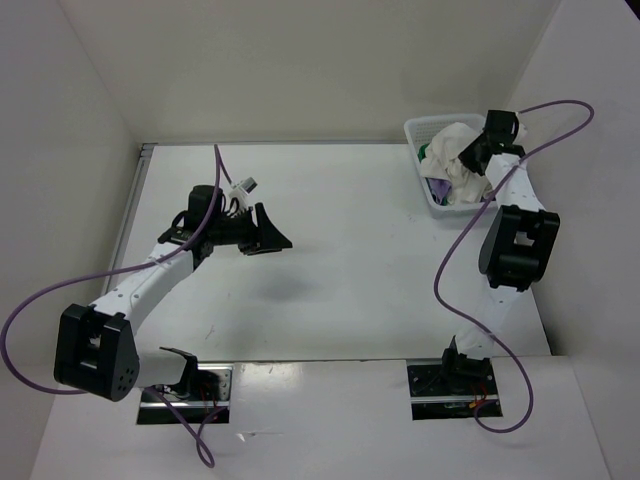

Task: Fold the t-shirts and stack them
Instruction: Grab crumpled tshirt from bin with the right arm, then move the tshirt to the center of the board

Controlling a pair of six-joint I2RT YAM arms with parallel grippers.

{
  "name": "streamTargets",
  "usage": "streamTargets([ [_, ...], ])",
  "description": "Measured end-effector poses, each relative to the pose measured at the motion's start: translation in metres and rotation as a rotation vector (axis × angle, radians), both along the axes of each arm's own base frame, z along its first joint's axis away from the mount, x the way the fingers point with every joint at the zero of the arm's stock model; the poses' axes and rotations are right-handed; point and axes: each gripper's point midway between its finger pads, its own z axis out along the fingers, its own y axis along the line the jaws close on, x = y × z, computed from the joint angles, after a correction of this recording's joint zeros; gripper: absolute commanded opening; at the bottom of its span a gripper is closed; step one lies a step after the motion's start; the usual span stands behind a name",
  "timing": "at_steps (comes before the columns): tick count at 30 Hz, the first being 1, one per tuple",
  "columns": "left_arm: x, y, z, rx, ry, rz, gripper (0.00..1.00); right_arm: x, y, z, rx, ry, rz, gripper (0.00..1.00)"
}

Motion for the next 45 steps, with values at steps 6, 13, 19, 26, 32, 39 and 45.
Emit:
streamTargets([
  [6, 0.005, 0.003, 0.0, 0.014, -0.005, 0.025, 0.59, 0.001, 0.008, 0.029, 0.017, -0.048, 0.038, 0.0],
  [13, 0.037, 0.025, 0.027, 0.002, -0.051, 0.122, 0.59, -0.019, 0.082, 0.225, 0.039, -0.431, 0.227, 0.0],
  [19, 0.067, 0.069, 0.046, -0.033, -0.047, 0.287, 0.59, -0.135, 0.211, 0.431, 0.209, -0.92, 0.635, 0.0],
  [26, 0.084, 0.116, 0.047, -0.065, 0.004, 0.459, 0.61, -0.189, 0.279, 0.447, 0.381, -0.98, 0.89, 0.0],
  [32, 0.088, 0.129, 0.042, -0.04, 0.01, 0.514, 0.61, -0.125, 0.297, 0.235, 0.474, -0.524, 0.79, 0.01],
  [39, 0.058, 0.14, -0.018, 0.263, 0.038, 0.56, 0.67, -0.144, 0.265, -0.007, 0.371, 0.058, 0.597, 0.44],
  [45, 0.019, 0.131, -0.066, 0.418, 0.159, 0.506, 0.69, -0.166, 0.245, 0.025, 0.273, -0.059, 0.566, 0.44],
])
